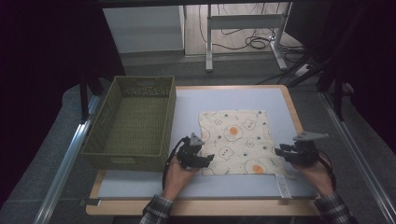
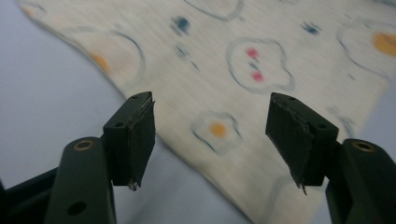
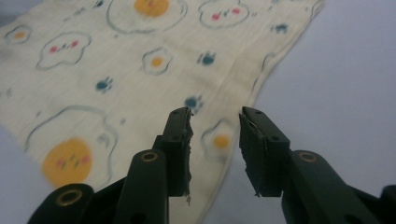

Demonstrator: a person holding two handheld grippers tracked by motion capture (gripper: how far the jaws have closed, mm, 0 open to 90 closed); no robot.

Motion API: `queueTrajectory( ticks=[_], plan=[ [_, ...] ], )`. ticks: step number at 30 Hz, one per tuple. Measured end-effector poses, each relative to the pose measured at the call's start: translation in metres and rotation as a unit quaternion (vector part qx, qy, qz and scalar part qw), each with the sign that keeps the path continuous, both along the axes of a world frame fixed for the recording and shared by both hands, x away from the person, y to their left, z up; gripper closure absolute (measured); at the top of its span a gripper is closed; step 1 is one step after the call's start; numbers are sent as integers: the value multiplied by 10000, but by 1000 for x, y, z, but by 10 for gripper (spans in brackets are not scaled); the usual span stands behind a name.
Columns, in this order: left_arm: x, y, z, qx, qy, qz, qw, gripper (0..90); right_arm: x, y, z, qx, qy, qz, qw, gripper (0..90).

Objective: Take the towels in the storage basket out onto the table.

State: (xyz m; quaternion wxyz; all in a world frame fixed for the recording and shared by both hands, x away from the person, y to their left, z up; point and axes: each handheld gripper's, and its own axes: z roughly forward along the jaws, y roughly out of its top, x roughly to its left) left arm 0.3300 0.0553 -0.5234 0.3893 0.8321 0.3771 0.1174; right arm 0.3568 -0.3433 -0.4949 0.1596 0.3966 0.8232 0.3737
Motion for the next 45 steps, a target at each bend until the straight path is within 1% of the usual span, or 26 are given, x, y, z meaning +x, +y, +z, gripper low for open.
queueTrajectory(
  ticks=[2, 3, 4, 5, 8, 9, 10, 11, 12, 14, 15, 16, 18, 20, 21, 22, 23, 24, 30, 34, 36, 37, 38, 40, 43, 45],
  plan=[
    [-16, 5, -5, 20, -33, -95, 9999, 365, -16, -6, -2, 11, 80, 20, 10000, 646],
    [-27, 9, -6, -61, -64, -157, 9998, 400, -32, -11, -4, -1, 98, 63, 9999, 646],
    [-27, 9, -6, -61, -64, -157, 9998, 414, -32, -11, -4, -1, 98, 63, 9999, 646],
    [-34, 12, -6, -100, -71, -202, 9997, 414, -36, -12, -4, -2, 102, 69, 9999, 645],
    [-45, 13, -6, -206, -125, -358, 9991, 462, -58, -14, -9, -15, 96, 144, 9998, 637],
    [-48, 11, -7, -170, -155, -391, 9990, 475, -61, -14, -12, 0, 102, 165, 9998, 635],
    [-49, 9, -8, -43, -216, -400, 9990, 475, -61, -14, -12, 0, 102, 165, 9998, 635],
    [-48, 4, -13, 109, -253, -424, 9987, 494, -62, -12, -17, -49, 138, 180, 9997, 632],
    [-48, 4, -13, 109, -253, -424, 9987, 508, -62, -12, -17, -49, 138, 180, 9997, 632],
    [-45, -1, -18, 237, -237, -447, 9984, 528, -61, -9, -23, -203, 133, 165, 9996, 640],
    [-44, -4, -17, 224, -261, -436, 9985, 541, -61, -9, -23, -193, 93, 157, 9996, 651],
    [-44, -5, -16, 250, -252, -446, 9984, 633, -61, -8, -23, -216, 108, 108, 9996, 732],
    [-46, -9, -16, 320, -268, -463, 9981, 758, -61, -8, -23, -130, 174, 128, 9997, 833],
    [-48, -12, -15, 400, -302, -481, 9976, 840, -62, -7, -23, -106, 191, 137, 9997, 863],
    [-49, -12, -15, 412, -305, -485, 9975, 851, -63, -6, -23, -147, 157, 133, 9997, 866],
    [-49, -11, -14, 347, -237, -517, 9978, 856, -64, -5, -23, -169, 137, 133, 9997, 867],
    [-49, -9, -14, 235, -133, -551, 9981, 857, -66, -5, -22, -169, 142, 142, 9997, 867],
    [-51, -7, -14, 182, -103, -572, 9981, 856, -68, -5, -22, -149, 147, 161, 9997, 867],
    [-74, 9, -11, 32, -8, -658, 9978, 842, -89, -4, -21, -71, 235, 376, 9990, 865],
    [-94, 15, -13, 18, 40, -701, 9975, 829, -109, -2, -22, -29, 305, 535, 9981, 864],
    [-100, 18, -15, -22, 106, -717, 9974, 797, -118, -1, -23, -45, 333, 600, 9976, 861],
    [-102, 20, -14, -74, 86, -696, 9975, 753, -120, -1, -22, -50, 334, 622, 9975, 858],
    [-102, 23, -12, -120, 29, -610, 9981, 690, -122, -2, -21, -52, 324, 618, 9976, 849],
    [-96, 29, -6, -190, -79, -357, 9992, 613, -121, -3, -18, -62, 242, 584, 9980, 810],
    [-76, 32, 3, -326, 1, -132, 9994, 519, -108, -4, -13, -50, 142, 487, 9987, 745],
    [-62, 27, 6, -263, -74, -50, 9996, 486, -95, -2, -11, -62, 71, 433, 9990, 715]
  ],
)
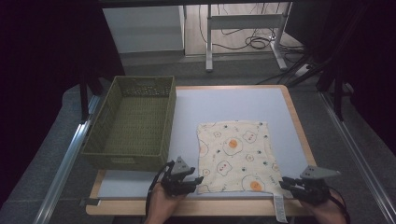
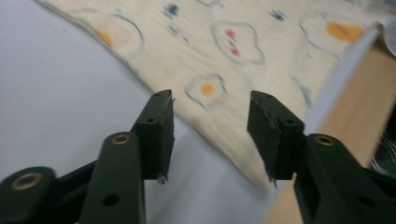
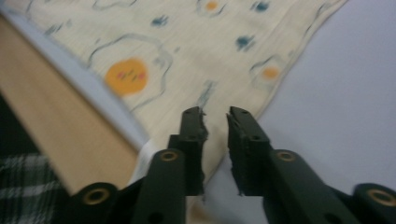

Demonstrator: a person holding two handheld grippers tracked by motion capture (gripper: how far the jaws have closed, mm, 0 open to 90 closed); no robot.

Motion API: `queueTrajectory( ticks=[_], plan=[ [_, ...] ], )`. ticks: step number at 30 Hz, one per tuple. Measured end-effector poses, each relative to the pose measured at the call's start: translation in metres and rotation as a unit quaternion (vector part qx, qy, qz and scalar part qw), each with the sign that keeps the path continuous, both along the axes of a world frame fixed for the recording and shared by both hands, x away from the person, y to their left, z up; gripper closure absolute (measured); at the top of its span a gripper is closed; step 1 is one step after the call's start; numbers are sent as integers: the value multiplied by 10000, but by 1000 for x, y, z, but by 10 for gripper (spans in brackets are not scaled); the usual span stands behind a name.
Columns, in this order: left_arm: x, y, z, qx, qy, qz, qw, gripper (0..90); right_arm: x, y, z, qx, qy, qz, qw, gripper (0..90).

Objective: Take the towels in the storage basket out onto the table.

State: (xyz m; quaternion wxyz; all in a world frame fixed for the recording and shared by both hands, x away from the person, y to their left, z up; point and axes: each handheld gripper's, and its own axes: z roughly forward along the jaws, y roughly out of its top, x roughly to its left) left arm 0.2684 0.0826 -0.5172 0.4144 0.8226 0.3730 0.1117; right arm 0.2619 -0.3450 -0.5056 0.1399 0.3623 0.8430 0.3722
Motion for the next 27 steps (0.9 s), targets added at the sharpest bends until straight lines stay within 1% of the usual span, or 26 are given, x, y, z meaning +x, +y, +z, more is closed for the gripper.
queueTrajectory(
  ticks=[2, 4, 6, 7, 9, 11, 12, 14, 15, 17, 19, 21, 24, 25, 26, 27],
  plan=[
    [16, -6, 1, 80, -30, 63, 9999, 473, 14, 2, 3, -10, -54, -58, 10000, 684],
    [32, -11, 2, 180, -110, 131, 9997, 472, 29, 5, 6, 0, -48, -84, 10000, 656],
    [48, -14, 3, 218, -152, 270, 9993, 474, 42, 6, 8, -32, -104, -145, 9998, 633],
    [56, -15, 3, 241, -165, 293, 9991, 475, 48, 7, 10, 0, -103, -160, 9998, 622],
    [70, -17, 3, 287, -198, 434, 9985, 475, 60, 7, 12, 63, -118, -234, 9996, 607],
    [84, -20, 3, 283, -187, 505, 9981, 479, 72, 7, 13, 146, -94, -259, 9995, 590],
    [90, -21, 3, 324, -214, 554, 9977, 496, 78, 8, 13, 143, -114, -303, 9994, 589],
    [102, -21, 4, 432, -245, 740, 9960, 519, 89, 10, 13, 143, -141, -344, 9992, 589],
    [108, -21, 4, 441, -241, 806, 9955, 529, 95, 10, 13, 132, -133, -377, 9991, 588],
    [119, -20, 4, 474, -267, 989, 9936, 561, 107, 12, 11, 145, -118, -422, 9989, 592],
    [130, -20, 3, 455, -219, 1107, 9926, 592, 119, 12, 10, 170, -87, -448, 9988, 595],
    [140, -20, 2, 569, -243, 1221, 9906, 613, 131, 13, 9, 178, -112, -505, 9985, 599],
    [155, -19, -2, 549, -162, 1351, 9892, 627, 147, 13, 8, 190, -155, -592, 9979, 621],
    [159, -19, -4, 548, -146, 1410, 9884, 630, 152, 14, 8, 185, -167, -627, 9977, 628],
    [162, -19, -6, 524, -140, 1447, 9880, 631, 157, 14, 9, 192, -173, -646, 9976, 635],
    [165, -19, -7, 511, -131, 1445, 9881, 631, 163, 15, 9, 207, -185, -662, 9974, 645]
  ],
)
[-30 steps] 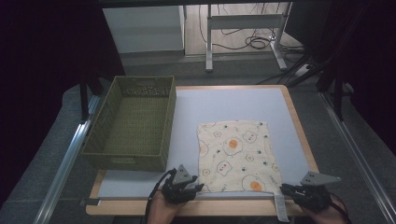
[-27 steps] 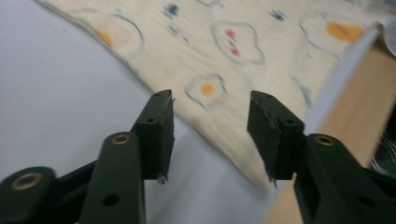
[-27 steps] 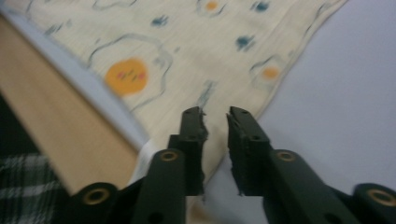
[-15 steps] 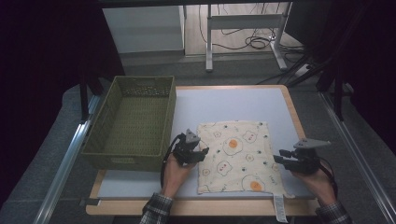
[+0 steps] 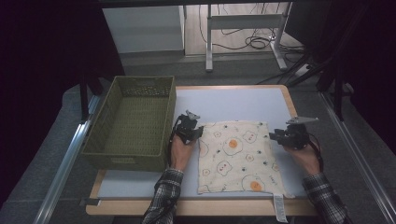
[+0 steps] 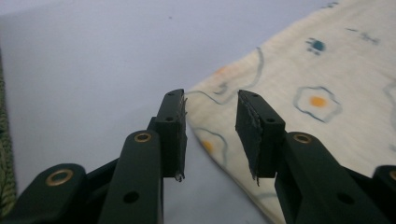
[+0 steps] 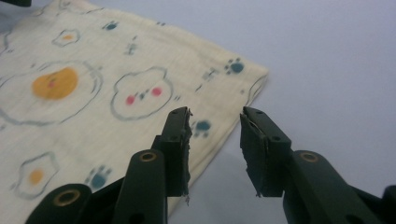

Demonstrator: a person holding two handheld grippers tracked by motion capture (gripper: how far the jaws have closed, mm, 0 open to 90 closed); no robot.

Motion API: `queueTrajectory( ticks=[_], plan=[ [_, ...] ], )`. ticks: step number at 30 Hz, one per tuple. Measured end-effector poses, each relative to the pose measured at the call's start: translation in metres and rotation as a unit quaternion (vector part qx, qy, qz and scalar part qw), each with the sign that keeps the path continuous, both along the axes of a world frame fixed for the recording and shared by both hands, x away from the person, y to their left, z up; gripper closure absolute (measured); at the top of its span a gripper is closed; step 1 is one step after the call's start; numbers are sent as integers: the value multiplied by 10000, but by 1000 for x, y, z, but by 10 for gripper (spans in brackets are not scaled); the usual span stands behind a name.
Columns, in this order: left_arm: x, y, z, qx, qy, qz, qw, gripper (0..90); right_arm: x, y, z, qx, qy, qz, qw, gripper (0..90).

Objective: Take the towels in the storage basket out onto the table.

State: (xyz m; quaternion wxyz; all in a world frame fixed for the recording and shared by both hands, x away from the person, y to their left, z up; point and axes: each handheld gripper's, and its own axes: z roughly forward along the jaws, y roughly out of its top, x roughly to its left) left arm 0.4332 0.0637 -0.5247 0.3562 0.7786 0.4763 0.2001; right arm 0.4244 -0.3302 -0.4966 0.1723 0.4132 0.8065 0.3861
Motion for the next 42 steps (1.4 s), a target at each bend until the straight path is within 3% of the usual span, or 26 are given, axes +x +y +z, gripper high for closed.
queueTrajectory(
  ticks=[3, 9, 13, 17, 19, 20, 22, 24, 26, 29, 32, 35, 42],
  plan=[
    [5, -1, -2, 68, -78, 22, 9999, 631, 14, 3, 1, -7, -16, -100, 9999, 667],
    [15, 2, -9, 186, -26, 115, 9998, 605, 43, 14, -5, -153, -68, -222, 9996, 667],
    [18, 5, -14, 99, -50, 187, 9998, 529, 58, 20, -12, -273, -101, -301, 9991, 632],
    [20, 5, -16, 117, -66, 148, 9998, 463, 67, 25, -22, -414, 17, -273, 9988, 615],
    [22, 8, -17, -64, 63, 93, 9999, 479, 67, 26, -25, -327, 35, -309, 9990, 633],
    [22, 8, -17, -152, 98, 51, 9998, 542, 67, 25, -25, -273, 57, -356, 9990, 662],
    [20, 6, -16, -195, 114, -30, 9997, 624, 65, 24, -25, -221, 102, -381, 9990, 775],
    [19, 2, -15, -168, 141, -151, 9996, 749, 63, 23, -25, -93, 181, -379, 9991, 862],
    [18, -4, -13, 53, 125, -218, 9997, 862, 62, 25, -25, -133, 180, -378, 9990, 877],
    [16, -10, -9, 366, 69, -262, 9990, 884, 58, 29, -21, -376, 154, -218, 9989, 884],
    [15, -10, -5, 123, 24, -269, 9996, 885, 50, 30, -12, -422, -72, -119, 9990, 884],
    [11, -10, 2, 155, -119, -275, 9994, 885, 44, 28, -1, -428, -268, -83, 9987, 884],
    [-8, -5, 17, 24, -409, -306, 9987, 883, 27, 15, 15, -355, -389, -56, 9986, 883]
  ],
)
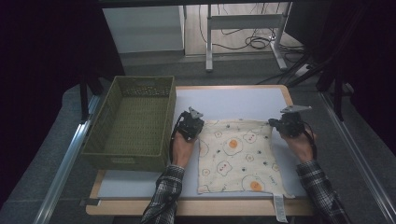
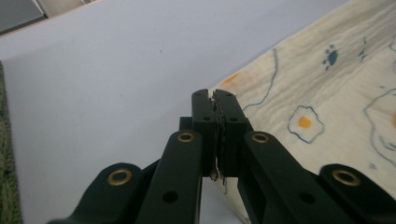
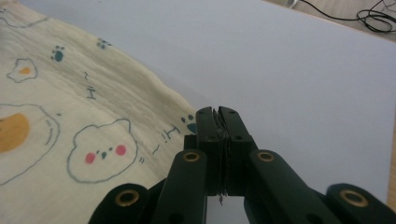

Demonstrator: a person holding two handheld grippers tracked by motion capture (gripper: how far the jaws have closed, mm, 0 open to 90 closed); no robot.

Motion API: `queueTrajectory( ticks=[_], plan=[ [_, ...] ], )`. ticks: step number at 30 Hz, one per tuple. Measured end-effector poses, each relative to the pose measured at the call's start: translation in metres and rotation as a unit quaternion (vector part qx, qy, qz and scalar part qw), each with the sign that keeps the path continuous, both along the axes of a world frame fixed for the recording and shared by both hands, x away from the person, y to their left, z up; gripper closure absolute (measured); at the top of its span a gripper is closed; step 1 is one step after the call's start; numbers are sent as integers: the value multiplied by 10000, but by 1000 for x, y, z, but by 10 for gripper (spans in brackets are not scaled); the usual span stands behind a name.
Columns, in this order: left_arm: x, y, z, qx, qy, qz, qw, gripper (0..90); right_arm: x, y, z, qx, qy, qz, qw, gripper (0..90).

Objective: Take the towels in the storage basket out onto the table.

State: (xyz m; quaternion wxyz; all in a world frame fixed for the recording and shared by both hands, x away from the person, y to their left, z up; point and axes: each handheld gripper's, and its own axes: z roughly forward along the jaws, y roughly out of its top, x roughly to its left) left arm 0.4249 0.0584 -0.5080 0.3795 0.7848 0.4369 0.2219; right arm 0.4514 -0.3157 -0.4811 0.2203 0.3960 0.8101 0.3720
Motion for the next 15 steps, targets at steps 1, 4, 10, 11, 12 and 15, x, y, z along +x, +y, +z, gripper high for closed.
queueTrajectory(
  ticks=[1, 4, 10, 11, 12, 15],
  plan=[
    [-3, 1, 1, -38, -32, -30, 10000, 883, -3, -3, 1, 37, -7, 1, 10000, 883],
    [-15, 2, 3, -140, -128, -103, 9998, 881, -14, -10, 5, 174, -22, 45, 9998, 883],
    [-42, 0, 5, -175, -324, -304, 9989, 877, -43, -18, 10, 182, -136, 217, 9995, 883],
    [-47, 0, 6, -181, -364, -333, 9986, 877, -47, -19, 10, 202, -142, 241, 9994, 883],
    [-52, 0, 6, -193, -390, -368, 9984, 876, -52, -20, 11, 199, -159, 270, 9993, 883],
    [-66, -1, 8, -232, -458, -487, 9975, 874, -67, -24, 11, 208, -163, 317, 9991, 882]
  ],
)
